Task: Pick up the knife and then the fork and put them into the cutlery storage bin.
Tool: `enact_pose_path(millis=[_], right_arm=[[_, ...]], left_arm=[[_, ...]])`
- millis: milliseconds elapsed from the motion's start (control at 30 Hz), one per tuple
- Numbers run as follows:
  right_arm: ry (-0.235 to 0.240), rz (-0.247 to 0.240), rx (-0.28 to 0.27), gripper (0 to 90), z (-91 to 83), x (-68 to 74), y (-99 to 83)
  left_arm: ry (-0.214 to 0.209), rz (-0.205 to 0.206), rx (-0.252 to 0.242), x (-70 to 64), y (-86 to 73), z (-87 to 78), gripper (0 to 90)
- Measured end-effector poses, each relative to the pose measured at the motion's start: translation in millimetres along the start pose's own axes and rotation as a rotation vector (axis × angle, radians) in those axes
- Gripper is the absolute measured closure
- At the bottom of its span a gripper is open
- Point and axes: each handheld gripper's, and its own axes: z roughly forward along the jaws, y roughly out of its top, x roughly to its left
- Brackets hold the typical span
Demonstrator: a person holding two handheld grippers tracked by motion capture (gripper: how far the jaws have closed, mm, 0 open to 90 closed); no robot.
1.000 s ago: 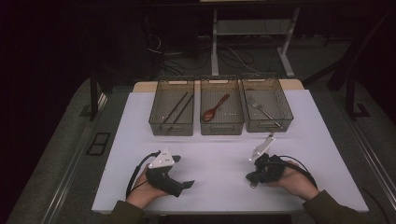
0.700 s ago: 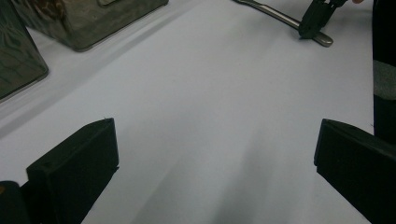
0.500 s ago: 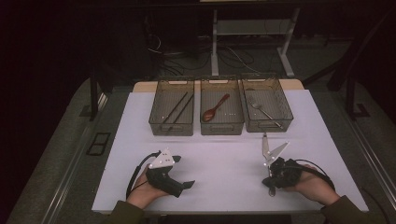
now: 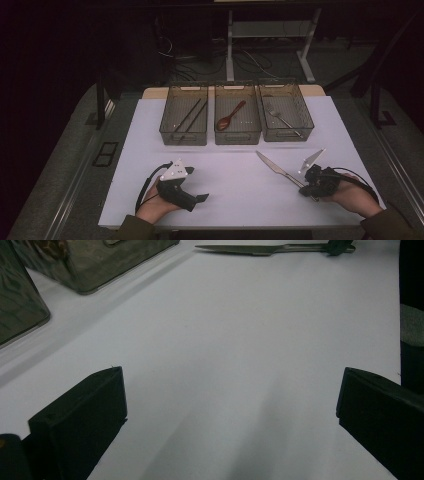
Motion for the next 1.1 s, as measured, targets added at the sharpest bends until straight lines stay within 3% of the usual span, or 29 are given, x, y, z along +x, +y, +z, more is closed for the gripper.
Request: enact_pose_path(millis=[133,233,500,800,1100], right_arm=[[0.002,-0.003,0.0,89.0,-0.1,-1.1,0.0],[0.022,0.025,-0.019,88.8,-3.0,-1.7,-0.1],[-0.003,0.061,-0.04,71.3,-19.1,-6.6,11.0],[-0.046,0.066,0.043,66.5,-18.9,-17.1,40.5],[-0.05,0.045,0.129,67.7,0.4,-18.6,61.3]], left_arm=[[0.0,-0.001,-0.001,0.2,0.1,-0.3,0.0],[0.001,-0.001,-0.002,0.4,0.0,-0.4,0.0],[0.0,-0.001,-0.001,0.2,0.3,-0.1,0.0],[-0.004,0.002,0.0,0.3,0.4,0.3,0.0],[-0.006,0.005,-0.002,0.4,0.6,0.0,0.0]])
